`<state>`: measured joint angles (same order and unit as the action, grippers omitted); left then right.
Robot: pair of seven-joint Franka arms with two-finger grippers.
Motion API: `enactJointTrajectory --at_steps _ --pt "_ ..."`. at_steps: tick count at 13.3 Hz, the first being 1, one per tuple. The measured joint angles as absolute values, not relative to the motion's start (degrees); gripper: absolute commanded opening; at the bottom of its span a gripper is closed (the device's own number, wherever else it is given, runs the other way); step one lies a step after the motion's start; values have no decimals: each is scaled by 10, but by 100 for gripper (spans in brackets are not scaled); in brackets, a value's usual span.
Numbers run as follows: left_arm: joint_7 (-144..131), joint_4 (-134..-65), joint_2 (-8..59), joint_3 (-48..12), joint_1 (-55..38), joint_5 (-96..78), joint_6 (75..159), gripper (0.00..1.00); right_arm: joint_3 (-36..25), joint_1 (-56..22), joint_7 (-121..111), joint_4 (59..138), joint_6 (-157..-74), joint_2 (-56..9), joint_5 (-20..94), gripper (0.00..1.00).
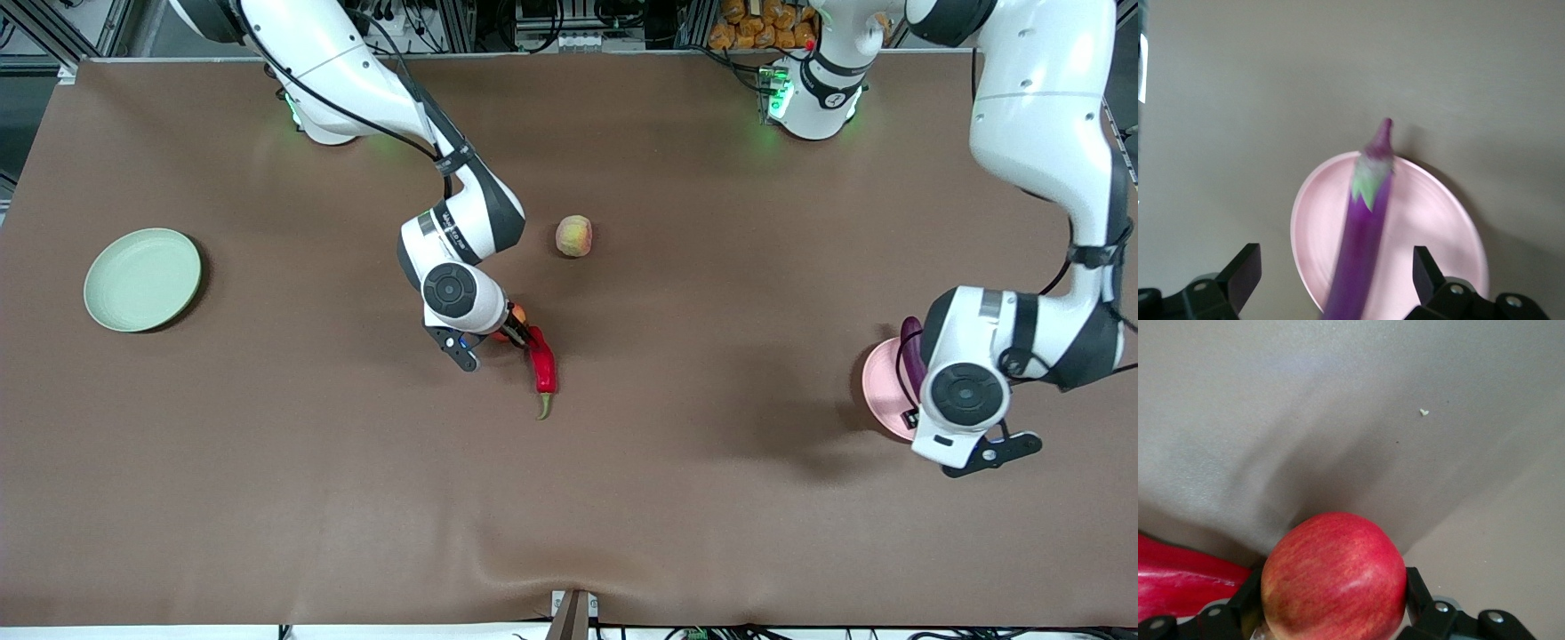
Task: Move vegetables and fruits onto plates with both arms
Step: 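Lower the eggplant onto the pink plate while the right gripper grasps the apple, then carry the apple to the green plate while the left gripper reaches the chili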
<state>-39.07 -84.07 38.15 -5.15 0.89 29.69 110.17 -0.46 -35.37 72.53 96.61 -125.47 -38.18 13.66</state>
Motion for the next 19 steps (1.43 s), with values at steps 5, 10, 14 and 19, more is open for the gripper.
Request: enactJointTrajectory --at_steps 5,10,14,19 --pt "-442 -841 359 -55 -1 207 1100 100 -16 -332 675 928 -1165 -366 134 0" --pt "-508 -843 359 -59 -50 206 1100 100 -27 -201 413 905 -970 -278 103 0" --pt "-560 -843 359 -100 -124 194 1080 100 -29 -95 190 943 -916 -212 11 0" --pt "-668 -826 360 -117 -293 144 1069 100 -113 -45 2 1055 -976 -164 -39 0"
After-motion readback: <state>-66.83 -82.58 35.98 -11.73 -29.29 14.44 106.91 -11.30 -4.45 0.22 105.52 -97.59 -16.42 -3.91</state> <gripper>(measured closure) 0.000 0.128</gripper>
